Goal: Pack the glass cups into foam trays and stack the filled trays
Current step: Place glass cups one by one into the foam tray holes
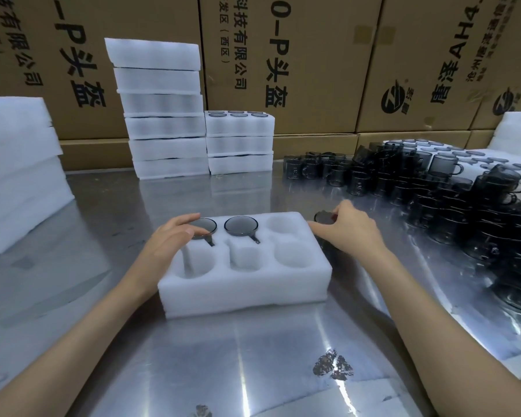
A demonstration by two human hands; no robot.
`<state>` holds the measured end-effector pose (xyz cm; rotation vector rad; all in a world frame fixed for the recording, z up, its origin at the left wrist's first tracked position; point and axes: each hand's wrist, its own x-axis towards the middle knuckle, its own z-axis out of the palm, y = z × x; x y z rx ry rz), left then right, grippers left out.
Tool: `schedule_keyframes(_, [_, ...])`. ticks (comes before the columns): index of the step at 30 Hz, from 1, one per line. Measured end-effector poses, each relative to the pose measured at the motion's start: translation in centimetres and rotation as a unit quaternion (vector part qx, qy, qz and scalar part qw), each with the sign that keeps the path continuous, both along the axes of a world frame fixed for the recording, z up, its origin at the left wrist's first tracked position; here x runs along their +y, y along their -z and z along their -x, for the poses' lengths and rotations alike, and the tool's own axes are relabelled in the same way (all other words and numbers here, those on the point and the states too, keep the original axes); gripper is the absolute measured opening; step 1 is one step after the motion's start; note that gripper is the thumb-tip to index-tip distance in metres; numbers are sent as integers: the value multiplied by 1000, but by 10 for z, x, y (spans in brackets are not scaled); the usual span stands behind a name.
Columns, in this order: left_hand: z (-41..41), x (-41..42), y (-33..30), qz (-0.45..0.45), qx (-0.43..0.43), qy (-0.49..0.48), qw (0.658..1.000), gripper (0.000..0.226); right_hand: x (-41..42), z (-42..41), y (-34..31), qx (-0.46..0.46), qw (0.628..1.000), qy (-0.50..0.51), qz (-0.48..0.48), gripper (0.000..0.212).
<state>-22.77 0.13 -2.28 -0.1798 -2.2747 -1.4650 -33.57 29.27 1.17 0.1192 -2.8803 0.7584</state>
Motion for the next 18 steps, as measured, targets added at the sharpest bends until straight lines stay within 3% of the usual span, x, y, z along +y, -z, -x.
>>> schedule_keyframes(2, [0, 1, 0, 1, -1, -3, 1000, 34, -3, -4, -3, 70, 992, 2, 108, 58])
schedule_keyframes(5, [0, 3, -1, -3, -4, -8, 1000, 31, -15, -13, -14, 219, 942, -43, 251, 36])
schedule_keyframes(8, [0, 3, -1, 3, -6, -8, 1000, 30, -30, -20, -20, 245, 914, -89, 311, 33])
schedule_keyframes(12, [1, 3, -2, 4, -2, -9, 1000, 40, -49, -21, -16, 177, 942, -125, 258, 43])
schedule_keyframes(18, [0, 1, -4, 8, -12, -11, 1000, 32, -54, -16, -12, 120, 977, -119, 133, 47])
